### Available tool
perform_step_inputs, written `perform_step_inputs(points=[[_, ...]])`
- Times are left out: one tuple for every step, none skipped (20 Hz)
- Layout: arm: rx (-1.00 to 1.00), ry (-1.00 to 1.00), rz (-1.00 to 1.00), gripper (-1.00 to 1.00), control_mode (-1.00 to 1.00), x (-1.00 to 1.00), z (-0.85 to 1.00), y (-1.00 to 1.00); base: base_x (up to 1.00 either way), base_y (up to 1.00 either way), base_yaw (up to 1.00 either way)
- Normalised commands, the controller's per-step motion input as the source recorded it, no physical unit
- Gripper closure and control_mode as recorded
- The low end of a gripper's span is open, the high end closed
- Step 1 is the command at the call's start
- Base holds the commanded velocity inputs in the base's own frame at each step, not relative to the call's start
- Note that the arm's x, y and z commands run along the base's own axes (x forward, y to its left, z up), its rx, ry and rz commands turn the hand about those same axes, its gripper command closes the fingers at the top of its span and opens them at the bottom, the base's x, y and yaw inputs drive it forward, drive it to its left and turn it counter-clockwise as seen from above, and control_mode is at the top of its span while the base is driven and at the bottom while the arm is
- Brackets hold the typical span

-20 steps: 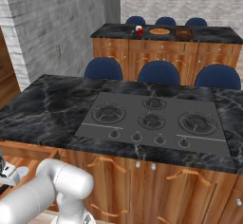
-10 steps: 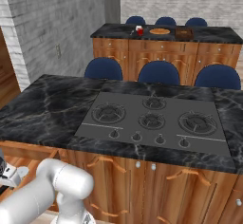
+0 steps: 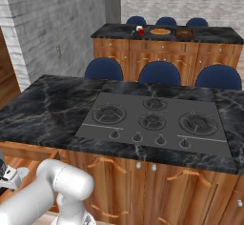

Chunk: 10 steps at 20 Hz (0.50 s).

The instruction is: Take the pizza cutter from the drawer on the left and place it on the dining counter for cutting.

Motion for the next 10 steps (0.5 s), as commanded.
perform_step_inputs(points=[[0.00,0.00,0.00,-1.00,-1.00,0.00,0.00,0.00,0.00,0.00,0.00],[0.00,0.00,0.00,1.00,-1.00,0.00,0.00,0.00,0.00,0.00,0.00],[0.00,0.00,0.00,1.00,-1.00,0.00,0.00,0.00,0.00,0.00,0.00],[0.00,0.00,0.00,1.00,-1.00,0.00,0.00,0.00,0.00,0.00,0.00],[0.00,0.00,0.00,1.00,-1.00,0.00,0.00,0.00,0.00,0.00,0.00],[0.00,0.00,0.00,1.00,-1.00,0.00,0.00,0.00,0.00,0.00,0.00],[0.00,0.00,0.00,1.00,-1.00,0.00,0.00,0.00,0.00,0.00,0.00],[0.00,0.00,0.00,1.00,-1.00,0.00,0.00,0.00,0.00,0.00,0.00],[0.00,0.00,0.00,1.00,-1.00,0.00,0.00,0.00,0.00,0.00,0.00],[0.00,0.00,0.00,1.00,-1.00,0.00,0.00,0.00,0.00,0.00,0.00]])
